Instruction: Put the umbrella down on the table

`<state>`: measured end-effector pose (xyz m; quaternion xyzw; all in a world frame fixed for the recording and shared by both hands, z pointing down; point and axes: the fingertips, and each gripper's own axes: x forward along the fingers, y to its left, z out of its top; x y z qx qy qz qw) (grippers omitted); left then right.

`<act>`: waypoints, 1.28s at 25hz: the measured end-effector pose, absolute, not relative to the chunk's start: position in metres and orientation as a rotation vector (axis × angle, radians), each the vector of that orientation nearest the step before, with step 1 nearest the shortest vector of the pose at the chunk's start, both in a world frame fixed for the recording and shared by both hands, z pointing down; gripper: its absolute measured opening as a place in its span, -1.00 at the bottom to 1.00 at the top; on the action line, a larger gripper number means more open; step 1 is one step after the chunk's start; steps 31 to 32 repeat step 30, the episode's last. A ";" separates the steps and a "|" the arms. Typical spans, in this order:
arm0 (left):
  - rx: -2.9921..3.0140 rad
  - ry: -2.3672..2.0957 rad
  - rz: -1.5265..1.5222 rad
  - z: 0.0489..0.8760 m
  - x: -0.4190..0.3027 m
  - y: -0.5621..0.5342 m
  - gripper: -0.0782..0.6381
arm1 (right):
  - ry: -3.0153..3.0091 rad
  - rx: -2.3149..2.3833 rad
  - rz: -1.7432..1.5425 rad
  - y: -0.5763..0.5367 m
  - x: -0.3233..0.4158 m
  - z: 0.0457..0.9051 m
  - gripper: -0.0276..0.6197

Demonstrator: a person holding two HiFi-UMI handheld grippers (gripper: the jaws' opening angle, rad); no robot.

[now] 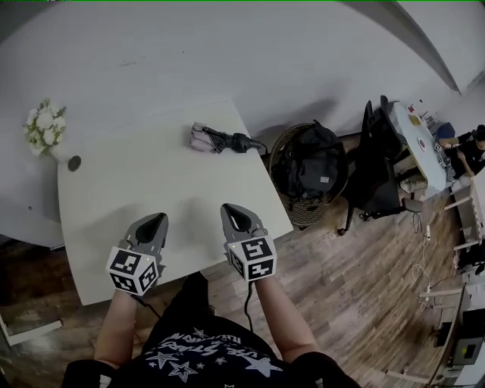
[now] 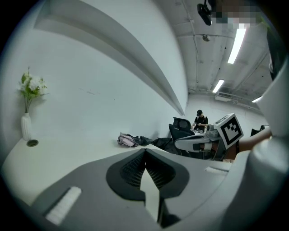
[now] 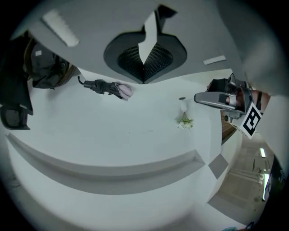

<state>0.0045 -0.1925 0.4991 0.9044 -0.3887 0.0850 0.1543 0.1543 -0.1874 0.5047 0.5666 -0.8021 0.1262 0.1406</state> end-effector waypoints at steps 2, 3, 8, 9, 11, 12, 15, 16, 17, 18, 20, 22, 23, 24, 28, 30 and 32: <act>2.612 -1.103 0.237 0.493 0.007 -0.176 -0.77 | -2.307 1.668 0.357 -0.171 0.159 0.498 -0.87; 2.624 -1.098 0.235 0.489 0.009 -0.168 -0.77 | -2.301 1.679 0.353 -0.162 0.162 0.495 -0.87; 2.675 -1.071 0.219 0.475 0.018 -0.131 -0.77 | -2.277 1.726 0.330 -0.126 0.173 0.485 -0.87; 2.680 -1.068 0.217 0.475 0.019 -0.124 -0.77 | -2.276 1.731 0.335 -0.119 0.173 0.486 -0.87; 2.681 -1.063 0.215 0.475 0.018 -0.112 -0.77 | -2.278 1.741 0.347 -0.106 0.174 0.488 -0.87; 2.681 -1.060 0.216 0.476 0.017 -0.107 -0.77 | -2.280 1.746 0.353 -0.100 0.173 0.487 -0.87; 2.683 -1.045 0.233 0.478 0.017 -0.093 -0.77 | -2.277 1.754 0.371 -0.083 0.173 0.489 -0.87; 2.685 -1.041 0.239 0.479 0.018 -0.088 -0.77 | -2.276 1.754 0.378 -0.076 0.173 0.491 -0.87; 2.686 -1.040 0.243 0.480 0.018 -0.083 -0.77 | -2.276 1.755 0.384 -0.070 0.174 0.493 -0.87; 2.687 -1.039 0.244 0.480 0.018 -0.079 -0.77 | -2.278 1.757 0.388 -0.064 0.174 0.494 -0.87; 2.693 -1.039 0.244 0.481 0.018 -0.073 -0.77 | -2.286 1.767 0.394 -0.057 0.174 0.495 -0.87; 2.703 -1.037 0.241 0.479 0.019 -0.071 -0.77 | -2.295 1.777 0.394 -0.054 0.176 0.494 -0.87; 2.707 -1.038 0.238 0.477 0.020 -0.070 -0.77 | -2.298 1.779 0.393 -0.053 0.176 0.492 -0.87; 2.711 -1.040 0.235 0.475 0.021 -0.070 -0.77 | -2.300 1.781 0.392 -0.052 0.177 0.491 -0.87; 2.717 -1.049 0.222 0.469 0.024 -0.066 -0.77 | -2.320 1.791 0.399 -0.043 0.180 0.486 -0.87; 2.717 -1.051 0.219 0.468 0.025 -0.063 -0.77 | -2.341 1.795 0.407 -0.038 0.180 0.483 -0.87; 2.717 -1.051 0.219 0.468 0.025 -0.063 -0.77 | -2.341 1.795 0.407 -0.038 0.180 0.483 -0.87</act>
